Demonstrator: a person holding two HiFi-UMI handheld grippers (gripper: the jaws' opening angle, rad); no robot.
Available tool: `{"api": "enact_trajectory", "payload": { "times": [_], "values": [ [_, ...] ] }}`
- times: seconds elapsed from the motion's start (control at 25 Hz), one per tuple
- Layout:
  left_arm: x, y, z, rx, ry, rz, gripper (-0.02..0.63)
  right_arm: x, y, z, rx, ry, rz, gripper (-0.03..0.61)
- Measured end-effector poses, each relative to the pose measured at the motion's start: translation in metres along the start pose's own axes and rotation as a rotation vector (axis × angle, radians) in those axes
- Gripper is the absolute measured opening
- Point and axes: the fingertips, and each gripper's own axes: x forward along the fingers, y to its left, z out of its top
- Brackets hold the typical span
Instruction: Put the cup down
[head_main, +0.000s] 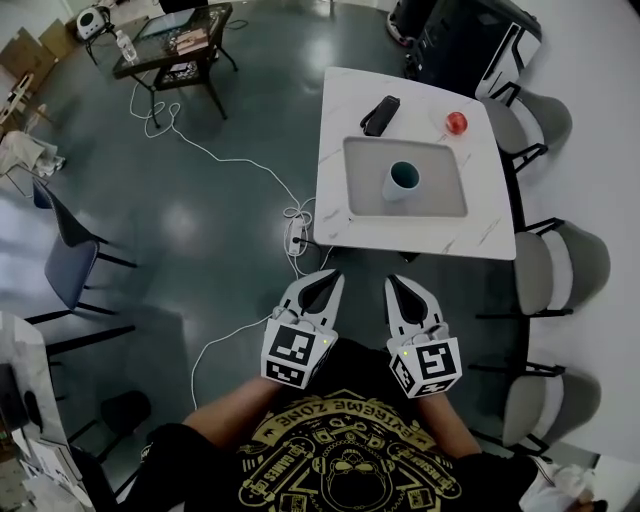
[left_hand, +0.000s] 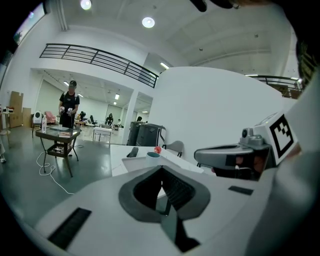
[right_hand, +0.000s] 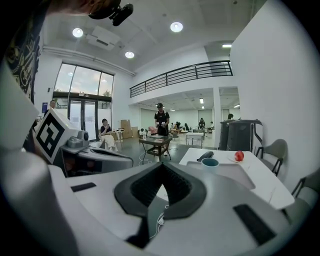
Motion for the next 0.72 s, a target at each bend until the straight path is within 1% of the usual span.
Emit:
{"api": "enact_trajectory", "payload": {
  "times": [0.2,0.28,0.4,0.56,0.72],
  "values": [
    [-0.002,-0.018,-0.004,-0.020,0.003,0.016,0.011,-0.021,-0.010,0.004,-0.017,-0.009,0.013,0.006],
    [0.000,-0.031,-0.011,-0.025,0.015,0.015,0.011,-0.033,-0.016,0.000,-0.021,-0.010,0.017,0.006],
    [0.005,-0.057,-0.017,-0.011,0.030,0.019,0.011,-0.056,-0.029,-0.010,0.004,-0.012,0.025,0.006],
    [0.004,-0.085,-0.017,0.003,0.031,0.058,0.011,-0.084,-0.048,-0.020,0.039,-0.020,0.039,0.006],
    [-0.003,-0.113,-0.023,-0.001,0.030,0.102,0.011,-0.110,-0.056,-0.020,0.040,-0.041,0.079,0.006]
  ]
}}
